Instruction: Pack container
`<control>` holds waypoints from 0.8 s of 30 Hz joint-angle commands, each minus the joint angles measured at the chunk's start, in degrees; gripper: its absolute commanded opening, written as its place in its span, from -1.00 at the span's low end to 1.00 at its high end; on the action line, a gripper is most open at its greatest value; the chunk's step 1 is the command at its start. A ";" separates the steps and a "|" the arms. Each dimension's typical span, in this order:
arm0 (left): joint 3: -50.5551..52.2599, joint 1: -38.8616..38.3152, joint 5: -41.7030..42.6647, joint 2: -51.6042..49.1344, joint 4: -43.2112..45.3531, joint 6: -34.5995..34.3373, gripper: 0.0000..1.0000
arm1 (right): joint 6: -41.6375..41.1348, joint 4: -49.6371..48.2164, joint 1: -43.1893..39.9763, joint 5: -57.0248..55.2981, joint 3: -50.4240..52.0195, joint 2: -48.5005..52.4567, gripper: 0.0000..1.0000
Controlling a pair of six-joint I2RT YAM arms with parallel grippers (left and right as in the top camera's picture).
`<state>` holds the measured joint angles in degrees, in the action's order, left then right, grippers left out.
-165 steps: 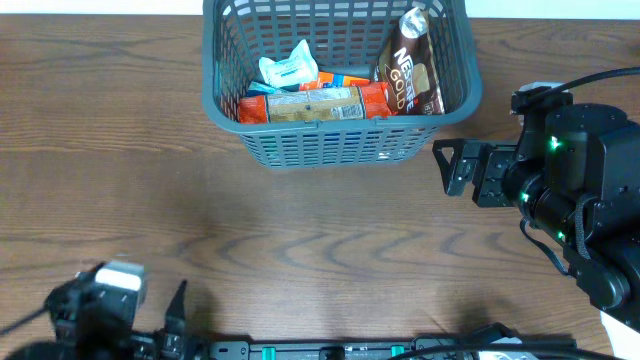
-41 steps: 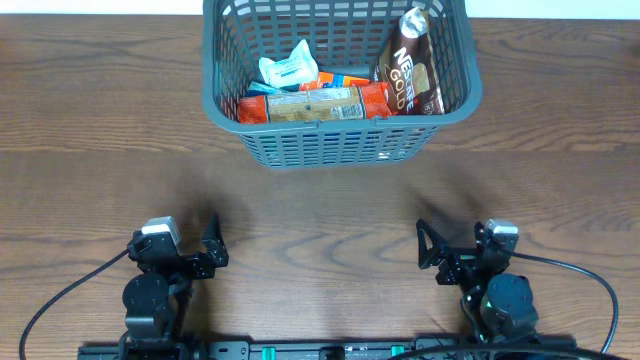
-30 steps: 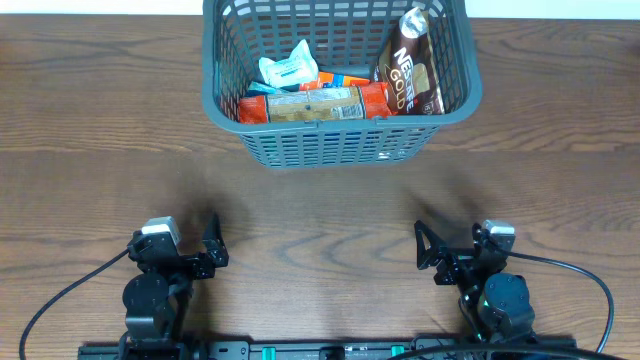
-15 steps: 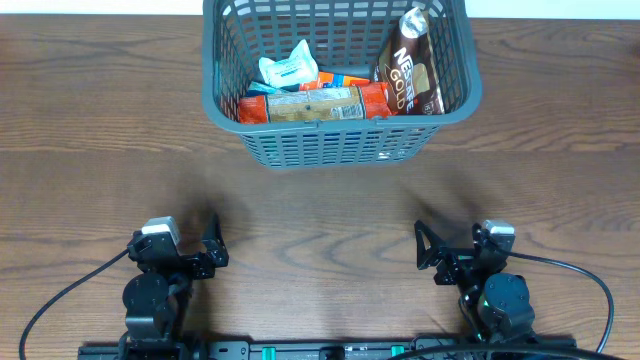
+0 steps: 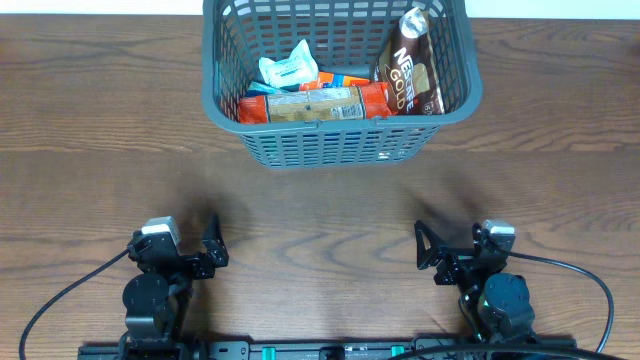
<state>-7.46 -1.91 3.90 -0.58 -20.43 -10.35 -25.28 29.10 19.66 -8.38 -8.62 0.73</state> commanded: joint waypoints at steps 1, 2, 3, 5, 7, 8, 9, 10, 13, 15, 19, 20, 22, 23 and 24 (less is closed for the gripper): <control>1.25 0.28 -0.04 0.31 -0.20 -0.02 0.97 | -0.83 0.02 -0.72 0.07 0.59 -0.44 0.98; 1.25 0.28 -0.04 0.31 -0.20 -0.04 0.97 | -0.83 0.02 -0.72 0.04 0.59 -0.44 0.99; 1.25 0.28 -0.04 0.31 -0.20 -0.02 0.97 | -0.83 0.02 -0.72 0.04 0.59 -0.44 0.98; 1.25 0.28 -0.04 0.31 -0.20 -0.04 0.97 | -0.85 0.02 -0.72 0.04 0.59 -0.44 0.99; 1.25 0.28 -0.04 0.31 -0.20 -0.04 0.97 | -0.85 0.02 -0.72 0.04 0.59 -0.44 0.98; 1.25 0.28 -0.04 0.31 -0.20 -0.04 0.97 | -0.83 0.02 -0.72 0.04 0.59 -0.44 0.99; 1.25 0.28 -0.04 0.31 -0.20 -0.04 0.97 | -0.83 0.02 -0.72 0.04 0.59 -0.44 0.98; 1.25 0.28 -0.04 0.31 -0.20 -0.04 0.97 | -0.83 0.02 -0.72 0.04 0.59 -0.44 0.98; 1.25 0.28 -0.04 0.31 -0.20 -0.04 0.97 | -0.83 0.02 -0.72 0.04 0.59 -0.44 0.99; 1.25 0.28 -0.04 0.31 -0.20 -0.04 0.97 | -0.83 0.02 -0.72 0.04 0.59 -0.44 0.99; 1.25 0.28 -0.04 0.31 -0.20 -0.04 0.97 | -0.83 0.02 -0.72 0.04 0.59 -0.44 0.98; 1.25 0.28 -0.04 0.31 -0.20 -0.04 0.97 | -0.83 0.02 -0.72 0.04 0.59 -0.44 0.99; 1.25 0.28 -0.04 0.31 -0.20 -0.04 0.97 | -0.83 0.02 -0.72 0.07 0.59 -0.44 0.96; 1.25 0.28 -0.04 0.31 -0.20 -0.02 0.97 | -0.83 0.02 -0.72 0.07 0.59 -0.44 0.99; 1.25 0.28 -0.04 0.31 -0.20 -0.04 0.97 | -0.83 0.02 -0.72 0.04 0.59 -0.44 0.99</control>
<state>-7.46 -1.91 3.90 -0.58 -20.43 -10.35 -25.30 29.10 19.66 -8.38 -8.62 0.73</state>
